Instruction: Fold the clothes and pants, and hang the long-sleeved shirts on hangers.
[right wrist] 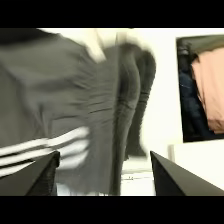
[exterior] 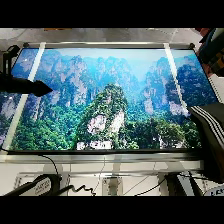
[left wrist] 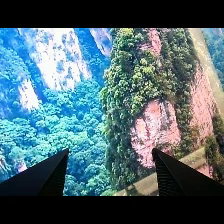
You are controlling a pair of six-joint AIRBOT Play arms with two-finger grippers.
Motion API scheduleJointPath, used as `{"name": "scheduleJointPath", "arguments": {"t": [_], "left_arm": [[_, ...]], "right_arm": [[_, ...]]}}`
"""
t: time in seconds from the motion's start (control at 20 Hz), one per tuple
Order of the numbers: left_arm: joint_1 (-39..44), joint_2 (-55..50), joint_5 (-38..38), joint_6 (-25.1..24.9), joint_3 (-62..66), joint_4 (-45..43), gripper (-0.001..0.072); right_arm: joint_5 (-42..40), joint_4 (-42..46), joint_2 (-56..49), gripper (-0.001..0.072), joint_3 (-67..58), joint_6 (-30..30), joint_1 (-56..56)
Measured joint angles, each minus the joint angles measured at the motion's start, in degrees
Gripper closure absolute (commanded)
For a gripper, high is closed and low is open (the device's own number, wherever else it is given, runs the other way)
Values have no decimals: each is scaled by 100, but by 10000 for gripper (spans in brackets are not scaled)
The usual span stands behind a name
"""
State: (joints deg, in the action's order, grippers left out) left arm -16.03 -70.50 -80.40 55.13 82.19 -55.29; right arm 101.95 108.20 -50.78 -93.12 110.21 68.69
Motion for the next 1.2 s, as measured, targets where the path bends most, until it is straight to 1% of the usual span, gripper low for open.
{"name": "scheduleJointPath", "arguments": {"t": [0.05, 0.1, 0.15, 0.25, 0.3, 0.35, 0.4, 0.5, 0.6, 0.65, 0.75, 0.85, 1.0, 1.2], "left_arm": [[0, 0, 0, 0, 2, 0, 143], [0, 0, 0, 0, 2, 0, 143], [-2, 0, 0, 0, 0, -2, 143], [0, 0, 2, 0, 2, -2, 143], [0, 0, 2, 0, 0, -2, 143], [0, 0, 2, -2, 2, -2, 143], [0, 0, 2, -2, 0, -2, 143], [0, 0, 2, 0, 0, -2, 143], [0, 0, 2, -2, 0, 0, 143], [0, 0, 2, 0, 2, -2, 143], [0, 0, 2, 0, 0, -2, 143], [0, 0, 2, 0, 2, -2, 143], [0, 0, 2, 0, 0, -2, 143], [0, 0, 2, 0, 2, -2, 143]], "right_arm": [[15, 2, 4, 173, 0, 17, 83], [22, -15, 11, 330, 17, 26, 149], [28, -57, 13, 391, 33, 28, 192], [35, -273, 17, 407, 122, 31, 247], [37, -474, 17, 493, 179, 31, 262], [37, -726, 24, 658, 258, 31, 275], [33, -994, 24, 691, 341, 33, 284], [-7, -1665, 24, 692, 533, -9, 254], [-61, -2321, 24, 692, 719, -210, 9], [-68, -2612, 24, 693, 815, -323, -258], [-70, -2859, 28, 693, 994, -509, -1021], [-125, -2750, 28, 693, 1178, -686, -2127], [-444, -2232, 28, 693, 1449, -992, -4065], [-1467, -1755, -11, 692, 1784, -1189, -6255]]}}
